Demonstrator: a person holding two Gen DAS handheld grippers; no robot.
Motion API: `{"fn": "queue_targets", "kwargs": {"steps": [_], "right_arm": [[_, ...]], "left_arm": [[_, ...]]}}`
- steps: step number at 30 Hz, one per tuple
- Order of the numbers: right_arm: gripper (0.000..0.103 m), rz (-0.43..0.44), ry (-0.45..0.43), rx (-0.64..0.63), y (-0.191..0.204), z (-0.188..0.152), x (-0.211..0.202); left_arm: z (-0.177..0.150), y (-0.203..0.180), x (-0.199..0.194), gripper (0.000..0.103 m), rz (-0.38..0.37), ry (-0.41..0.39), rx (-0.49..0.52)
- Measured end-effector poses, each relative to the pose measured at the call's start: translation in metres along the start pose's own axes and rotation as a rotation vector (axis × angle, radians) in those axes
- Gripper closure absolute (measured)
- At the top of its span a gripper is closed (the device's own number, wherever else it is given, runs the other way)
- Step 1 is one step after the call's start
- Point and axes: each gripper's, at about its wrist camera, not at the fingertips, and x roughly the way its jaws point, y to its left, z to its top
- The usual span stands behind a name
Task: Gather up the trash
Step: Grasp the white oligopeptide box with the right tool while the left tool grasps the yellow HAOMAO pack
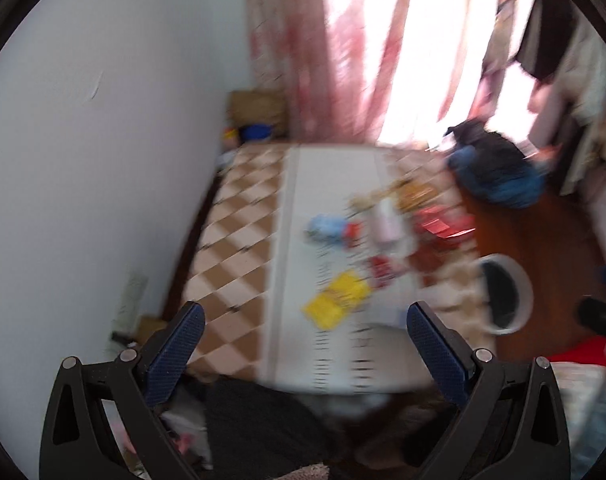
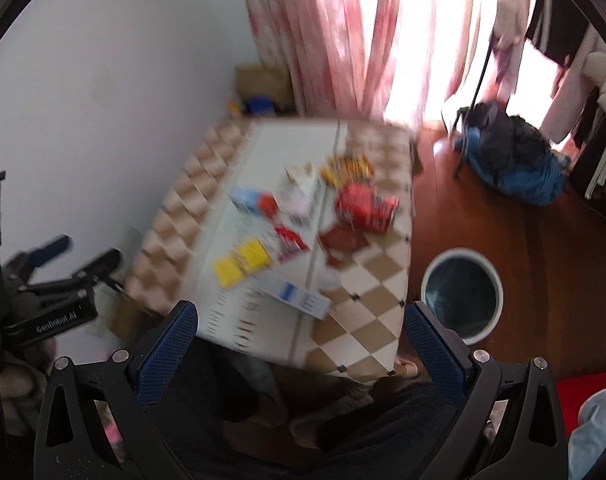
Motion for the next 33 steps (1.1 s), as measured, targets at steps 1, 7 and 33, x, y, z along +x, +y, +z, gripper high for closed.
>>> {"fn": "queue_targets", "kwargs": {"steps": [1,7,33], "right_arm": [[0.0,-0.005,0.058,-0.009,-0.002,0.001,0.032],[0.012,-0.029,0.307,-0.072,0.0,-0.002,0.177],[0.053,-0.021,0.458,0.414,-0.042,-0.051,0.275]], "left_arm": [[-0.006,0.0,0.029,0.0,0.035,0.042,-0.002],[-0.042,0.008,0.14,0.0,0.088,0.254,-0.007],[-0.012,-0.046,0.228,0.0,-0.053,0.346,0.414]]}}
